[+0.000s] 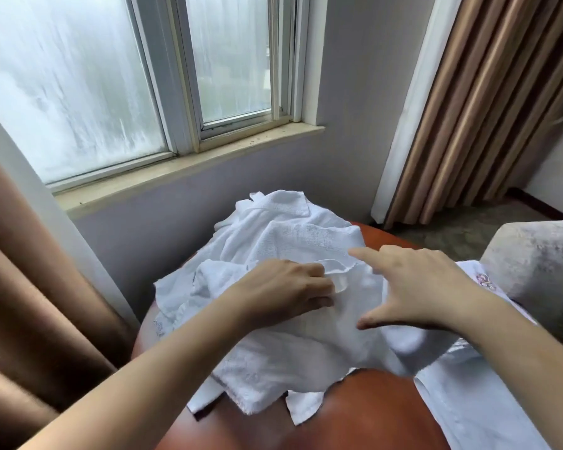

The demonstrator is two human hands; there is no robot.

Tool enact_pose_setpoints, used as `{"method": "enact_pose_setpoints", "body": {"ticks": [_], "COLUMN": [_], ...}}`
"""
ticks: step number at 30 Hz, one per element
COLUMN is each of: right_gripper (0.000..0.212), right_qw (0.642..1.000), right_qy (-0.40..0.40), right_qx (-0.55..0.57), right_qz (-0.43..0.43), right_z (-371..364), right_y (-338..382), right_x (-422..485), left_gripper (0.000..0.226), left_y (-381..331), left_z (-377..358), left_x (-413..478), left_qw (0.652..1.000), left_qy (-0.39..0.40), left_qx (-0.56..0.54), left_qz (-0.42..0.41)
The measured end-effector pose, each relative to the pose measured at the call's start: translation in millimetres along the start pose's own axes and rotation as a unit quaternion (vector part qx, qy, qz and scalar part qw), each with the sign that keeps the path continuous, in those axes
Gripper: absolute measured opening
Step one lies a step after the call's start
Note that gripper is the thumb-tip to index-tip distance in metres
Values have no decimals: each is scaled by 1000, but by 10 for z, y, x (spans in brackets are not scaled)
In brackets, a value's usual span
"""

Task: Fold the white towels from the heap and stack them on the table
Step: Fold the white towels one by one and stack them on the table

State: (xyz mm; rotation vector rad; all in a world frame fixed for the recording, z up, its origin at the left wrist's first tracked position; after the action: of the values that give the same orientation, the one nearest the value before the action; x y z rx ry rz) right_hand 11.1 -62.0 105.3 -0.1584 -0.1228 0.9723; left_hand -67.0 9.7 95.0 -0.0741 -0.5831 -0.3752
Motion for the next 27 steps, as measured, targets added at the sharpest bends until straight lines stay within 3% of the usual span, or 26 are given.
{"method": "enact_pose_setpoints", "body": {"ticks": [2, 6, 10, 12, 14, 18, 24, 27], "right_gripper": [83, 22, 44, 39, 33, 23, 25, 32], "right_qw": [999, 990, 979, 976, 968, 956, 940, 936], "right_qy": [-21, -31, -98, -140, -168, -203, -209, -193], "right_qx": [20, 117, 169, 162, 187, 208, 236, 235], "right_qz": [43, 76, 60, 49, 19, -38, -134, -179], "right_z": [58, 63, 65, 119, 178, 231, 79, -83], "right_y": [254, 336, 132, 60, -66, -370, -821, -1030], "right_x": [35, 163, 228, 221, 199, 159, 89, 40], "left_gripper": [33, 18, 17, 11, 24, 38, 31, 21], "left_y": [-151, -263, -88, 37, 204, 432, 569, 539], "left_z": [79, 264, 212, 149, 19, -176, -279, -216], "left_x": [114, 179, 77, 14, -100, -393, -597, -553], "left_qw": [999, 997, 1000, 998, 985, 961, 942, 948], "left_qy": [-16, -46, -2, 30, 91, 183, 218, 206], "left_qx": [-1, -19, -2, -22, -50, 6, -38, -72], "left_qz": [-28, -63, 3, 57, 134, 209, 254, 231]}}
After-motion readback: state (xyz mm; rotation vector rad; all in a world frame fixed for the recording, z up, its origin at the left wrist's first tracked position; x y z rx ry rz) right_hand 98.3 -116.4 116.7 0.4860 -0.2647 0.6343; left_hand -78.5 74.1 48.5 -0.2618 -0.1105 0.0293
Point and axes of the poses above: each hand's wrist, its own x-axis towards the middle knuckle, its own z-axis out of the back of the hand, y = z × x, the point moved 10 cm from there along x, towards the middle knuckle, and after that the axes turned 4 degrees about -y, right-handed, at the moved point
